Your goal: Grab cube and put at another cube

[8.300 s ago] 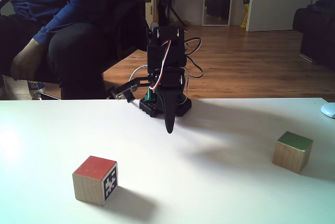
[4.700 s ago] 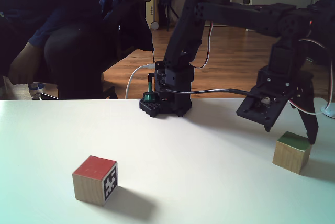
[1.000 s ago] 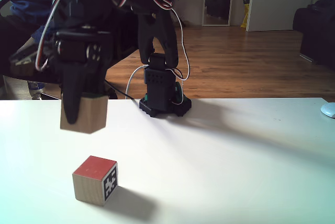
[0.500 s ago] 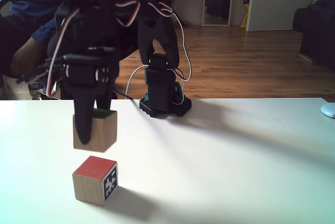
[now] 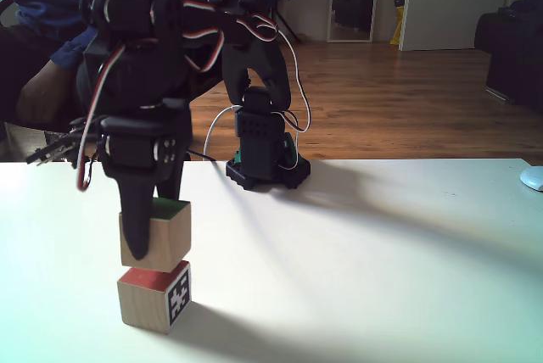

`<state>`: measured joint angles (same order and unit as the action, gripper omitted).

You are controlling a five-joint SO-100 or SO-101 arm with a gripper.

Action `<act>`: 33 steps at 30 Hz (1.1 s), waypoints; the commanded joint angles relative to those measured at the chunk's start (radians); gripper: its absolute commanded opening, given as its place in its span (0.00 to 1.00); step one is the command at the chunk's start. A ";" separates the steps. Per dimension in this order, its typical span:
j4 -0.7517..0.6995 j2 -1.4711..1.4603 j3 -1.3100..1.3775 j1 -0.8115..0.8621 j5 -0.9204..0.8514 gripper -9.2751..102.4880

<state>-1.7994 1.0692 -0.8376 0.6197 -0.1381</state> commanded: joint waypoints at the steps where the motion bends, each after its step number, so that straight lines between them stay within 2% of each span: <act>1: -0.006 0.005 0.049 -0.011 0.008 0.27; 33: -0.008 -0.015 0.040 -0.029 0.023 0.38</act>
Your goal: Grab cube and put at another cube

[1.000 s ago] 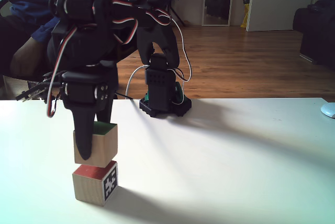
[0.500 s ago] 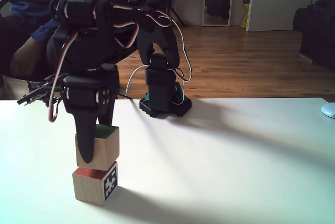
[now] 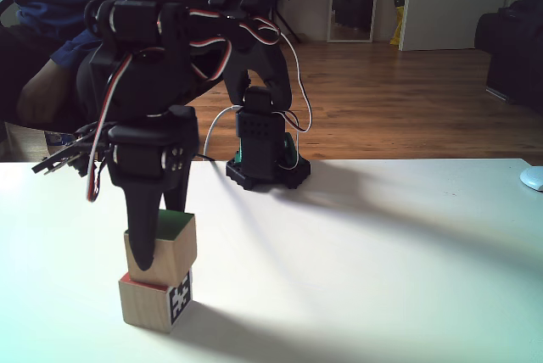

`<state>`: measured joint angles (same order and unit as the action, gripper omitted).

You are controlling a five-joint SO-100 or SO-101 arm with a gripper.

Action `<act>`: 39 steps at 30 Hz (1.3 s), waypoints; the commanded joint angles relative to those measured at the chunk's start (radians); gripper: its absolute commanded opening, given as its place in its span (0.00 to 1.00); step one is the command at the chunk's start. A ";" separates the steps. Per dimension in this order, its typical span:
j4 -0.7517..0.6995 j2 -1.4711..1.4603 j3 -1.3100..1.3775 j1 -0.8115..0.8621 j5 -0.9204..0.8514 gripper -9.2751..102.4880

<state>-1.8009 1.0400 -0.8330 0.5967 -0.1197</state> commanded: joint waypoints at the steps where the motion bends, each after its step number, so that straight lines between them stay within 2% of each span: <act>1: -0.006 0.017 0.034 -0.006 0.006 0.38; 10: -0.006 0.110 -0.015 -0.021 0.014 0.39; 26: -0.006 0.649 -0.259 -0.107 0.078 0.40; 32: 0.034 0.968 -0.436 -0.140 0.081 0.41; 39: 0.178 1.529 -0.845 -0.273 0.078 0.40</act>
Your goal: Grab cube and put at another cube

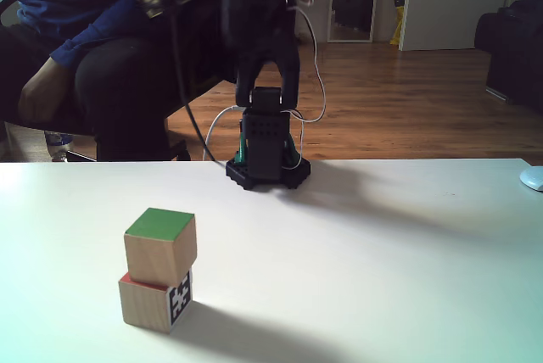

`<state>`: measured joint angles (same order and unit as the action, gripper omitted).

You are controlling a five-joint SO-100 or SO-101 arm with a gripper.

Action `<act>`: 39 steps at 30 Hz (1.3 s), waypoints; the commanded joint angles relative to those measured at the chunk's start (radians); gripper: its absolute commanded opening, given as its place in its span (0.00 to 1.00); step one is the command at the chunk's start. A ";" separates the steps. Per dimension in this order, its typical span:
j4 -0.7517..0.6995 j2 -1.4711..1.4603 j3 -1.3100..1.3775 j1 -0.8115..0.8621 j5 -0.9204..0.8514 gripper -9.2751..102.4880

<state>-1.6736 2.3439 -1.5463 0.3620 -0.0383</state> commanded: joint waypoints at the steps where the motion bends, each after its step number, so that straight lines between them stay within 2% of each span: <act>1: 0.066 0.287 -0.189 -0.055 -0.002 0.39; 9: 0.218 0.718 -0.660 -0.121 -0.012 0.34; 14: 0.259 0.769 -0.787 -0.141 0.008 0.24; 21: 0.322 0.945 -0.974 -0.140 0.009 0.15; 28: 0.371 0.945 -1.104 -0.163 0.032 0.08; 39: 0.431 0.945 -1.344 -0.172 0.005 0.08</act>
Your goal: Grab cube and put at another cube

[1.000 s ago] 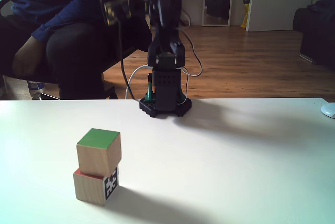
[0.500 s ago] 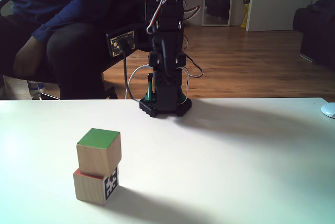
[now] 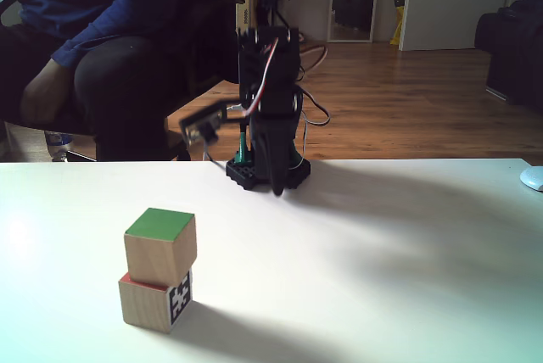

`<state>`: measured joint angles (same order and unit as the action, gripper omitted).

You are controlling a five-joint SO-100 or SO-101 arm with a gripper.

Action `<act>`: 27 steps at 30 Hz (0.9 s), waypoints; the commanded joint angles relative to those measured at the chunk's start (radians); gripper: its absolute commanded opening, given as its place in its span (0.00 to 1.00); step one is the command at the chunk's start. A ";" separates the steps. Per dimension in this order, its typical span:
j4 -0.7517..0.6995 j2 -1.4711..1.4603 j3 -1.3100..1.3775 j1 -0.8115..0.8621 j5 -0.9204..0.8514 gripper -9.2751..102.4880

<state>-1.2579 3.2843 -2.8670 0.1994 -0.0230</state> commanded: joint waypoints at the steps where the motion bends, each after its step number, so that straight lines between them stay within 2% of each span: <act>1: 0.015 0.005 -0.040 -0.009 -0.014 0.08; 6: 0.023 0.005 -0.112 0.000 -0.035 0.08; 15: -0.032 0.005 -0.103 0.023 -0.058 0.08; 27: -0.034 0.005 -0.101 0.021 -0.075 0.08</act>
<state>-1.2901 3.2843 -2.9836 0.2240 -0.0920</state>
